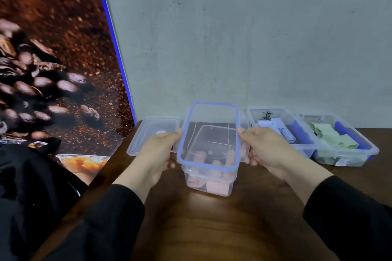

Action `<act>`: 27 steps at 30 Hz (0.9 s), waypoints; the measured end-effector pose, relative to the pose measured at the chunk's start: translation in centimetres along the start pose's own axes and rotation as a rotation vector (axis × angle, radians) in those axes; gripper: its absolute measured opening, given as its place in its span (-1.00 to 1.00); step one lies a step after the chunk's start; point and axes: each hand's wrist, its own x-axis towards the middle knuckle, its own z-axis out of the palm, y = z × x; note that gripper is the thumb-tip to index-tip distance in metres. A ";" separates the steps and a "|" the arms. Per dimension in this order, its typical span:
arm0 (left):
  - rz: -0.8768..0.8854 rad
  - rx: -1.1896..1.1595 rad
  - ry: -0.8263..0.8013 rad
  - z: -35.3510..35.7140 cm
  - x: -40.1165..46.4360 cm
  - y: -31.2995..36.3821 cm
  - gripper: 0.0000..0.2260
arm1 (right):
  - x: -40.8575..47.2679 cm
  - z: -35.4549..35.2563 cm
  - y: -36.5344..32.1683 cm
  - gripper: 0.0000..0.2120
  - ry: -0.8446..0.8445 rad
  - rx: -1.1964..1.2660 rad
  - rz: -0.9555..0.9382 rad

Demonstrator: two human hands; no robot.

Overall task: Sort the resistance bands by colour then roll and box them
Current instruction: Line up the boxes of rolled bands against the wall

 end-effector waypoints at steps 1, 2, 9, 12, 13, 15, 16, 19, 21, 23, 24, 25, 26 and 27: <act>0.016 0.068 0.001 -0.1 0.6 -0.3 -0.63 | 0.3 -0.1 0.3 -0.58 0.026 -0.046 0.027; 0.029 0.129 0.011 -0.1 1.0 -0.4 -0.64 | 0.5 -0.1 0.6 -0.59 0.053 -0.095 0.050; -0.034 0.179 0.009 1.1 2.1 -1.4 -0.61 | 1.2 0.8 3.1 -0.63 0.101 0.035 0.204; -0.041 0.162 -0.024 1.2 2.2 -2.2 -0.60 | 1.2 0.9 3.6 -0.64 0.105 0.087 0.208; -0.045 0.158 -0.023 1.1 2.3 -2.5 -0.62 | 1.2 0.9 3.7 -0.64 0.103 0.090 0.211; -0.058 0.135 -0.039 1.1 2.2 -2.9 -0.66 | 1.1 1.1 4.0 -0.64 0.104 0.096 0.221; -0.063 0.123 -0.047 1.2 2.0 -3.1 -0.67 | 1.0 1.3 4.0 -0.64 0.106 0.101 0.223; -0.037 0.101 -0.023 1.7 1.5 -3.5 -0.64 | 1.0 1.5 4.0 -0.63 0.126 0.135 0.220; -0.015 0.098 0.007 1.9 1.5 -3.8 -0.58 | 1.0 1.4 4.0 -0.62 0.128 0.155 0.220; -0.021 0.062 -0.003 2.1 1.4 -3.9 -0.58 | 1.1 1.3 4.0 -0.61 0.120 0.164 0.229; -0.033 0.037 -0.013 2.1 1.4 -4.1 -0.61 | 1.1 1.2 4.2 -0.60 0.112 0.160 0.239; -0.044 0.019 -0.017 2.2 1.5 -4.3 -0.62 | 1.2 1.2 4.3 -0.59 0.108 0.158 0.250; -0.048 0.012 -0.018 2.2 1.5 -4.4 -0.62 | 1.2 1.3 4.4 -0.59 0.108 0.161 0.259; -0.045 0.010 -0.018 2.3 1.4 -4.6 -0.62 | 1.1 1.4 4.5 -0.59 0.111 0.162 0.268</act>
